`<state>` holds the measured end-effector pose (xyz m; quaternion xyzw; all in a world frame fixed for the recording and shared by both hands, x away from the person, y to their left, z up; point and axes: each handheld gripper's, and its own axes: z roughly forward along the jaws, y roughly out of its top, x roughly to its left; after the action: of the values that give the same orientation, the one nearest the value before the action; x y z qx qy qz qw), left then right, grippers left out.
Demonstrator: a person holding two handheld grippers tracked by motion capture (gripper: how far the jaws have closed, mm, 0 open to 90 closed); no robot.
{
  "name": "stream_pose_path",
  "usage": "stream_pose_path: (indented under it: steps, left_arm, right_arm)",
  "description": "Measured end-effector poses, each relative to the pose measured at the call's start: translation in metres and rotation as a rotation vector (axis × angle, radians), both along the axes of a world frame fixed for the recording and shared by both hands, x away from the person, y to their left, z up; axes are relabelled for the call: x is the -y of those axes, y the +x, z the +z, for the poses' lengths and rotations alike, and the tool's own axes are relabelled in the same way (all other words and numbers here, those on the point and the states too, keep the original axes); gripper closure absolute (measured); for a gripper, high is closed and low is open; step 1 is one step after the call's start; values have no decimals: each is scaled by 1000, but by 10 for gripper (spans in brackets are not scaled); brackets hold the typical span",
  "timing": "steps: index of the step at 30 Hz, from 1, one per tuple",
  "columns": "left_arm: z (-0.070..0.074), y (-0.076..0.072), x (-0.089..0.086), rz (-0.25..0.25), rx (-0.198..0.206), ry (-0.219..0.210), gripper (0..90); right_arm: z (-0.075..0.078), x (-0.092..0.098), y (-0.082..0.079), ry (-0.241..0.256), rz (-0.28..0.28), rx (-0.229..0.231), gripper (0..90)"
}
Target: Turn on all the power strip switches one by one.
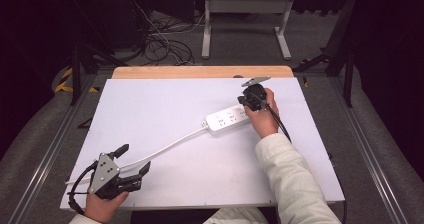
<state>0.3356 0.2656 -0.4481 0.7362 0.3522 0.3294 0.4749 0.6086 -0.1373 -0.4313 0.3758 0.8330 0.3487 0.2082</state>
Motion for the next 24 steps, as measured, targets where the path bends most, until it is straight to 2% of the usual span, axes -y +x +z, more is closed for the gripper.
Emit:
stream_pose_path:
  steps: [6, 24]
  left_arm:
    - [0, 0, 0, 1, -2, -1, 172]
    - [0, 0, 0, 4, 0, 0, 172]
  right_arm:
    - [-9, -5, 2, -8, 7, -37, 900]
    - [-16, -6, 3, -35, -5, -65, 900]
